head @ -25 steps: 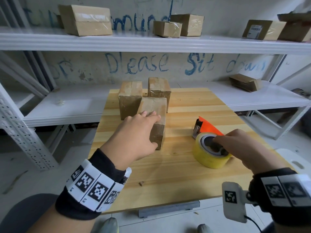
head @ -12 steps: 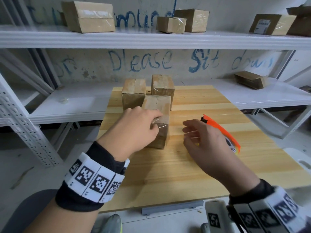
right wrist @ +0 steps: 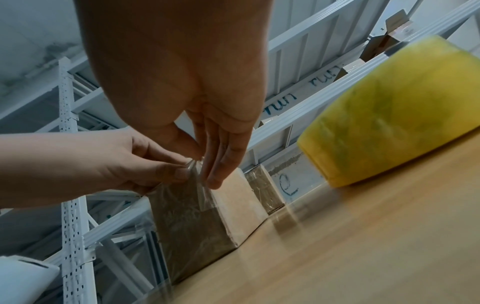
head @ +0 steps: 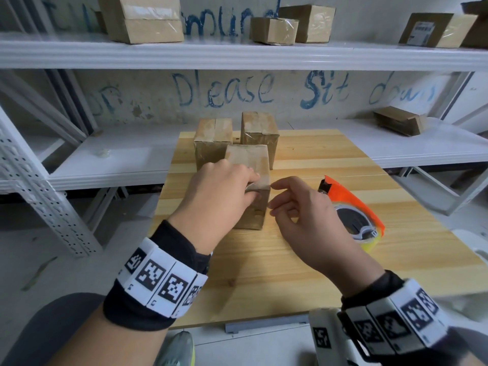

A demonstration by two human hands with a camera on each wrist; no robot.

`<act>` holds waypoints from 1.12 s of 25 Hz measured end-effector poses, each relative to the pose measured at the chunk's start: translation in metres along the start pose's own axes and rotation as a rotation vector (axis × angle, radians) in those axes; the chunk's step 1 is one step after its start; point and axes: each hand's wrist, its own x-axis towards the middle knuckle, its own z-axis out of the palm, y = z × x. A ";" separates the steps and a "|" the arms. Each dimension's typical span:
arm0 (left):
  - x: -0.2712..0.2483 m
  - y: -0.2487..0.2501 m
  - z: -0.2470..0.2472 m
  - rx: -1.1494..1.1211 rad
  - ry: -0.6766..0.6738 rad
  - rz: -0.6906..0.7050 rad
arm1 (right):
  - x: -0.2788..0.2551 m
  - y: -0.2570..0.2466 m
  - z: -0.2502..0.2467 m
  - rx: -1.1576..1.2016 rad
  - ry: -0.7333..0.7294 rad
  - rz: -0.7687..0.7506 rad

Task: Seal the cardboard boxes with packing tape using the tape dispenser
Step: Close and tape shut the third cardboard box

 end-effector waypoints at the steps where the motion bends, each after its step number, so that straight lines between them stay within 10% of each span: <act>1: 0.001 0.001 0.000 0.045 -0.012 0.004 | 0.001 0.000 0.000 0.004 0.000 -0.001; 28: 0.000 -0.025 -0.012 -0.237 -0.275 0.044 | 0.033 0.012 -0.007 -0.073 0.059 -0.183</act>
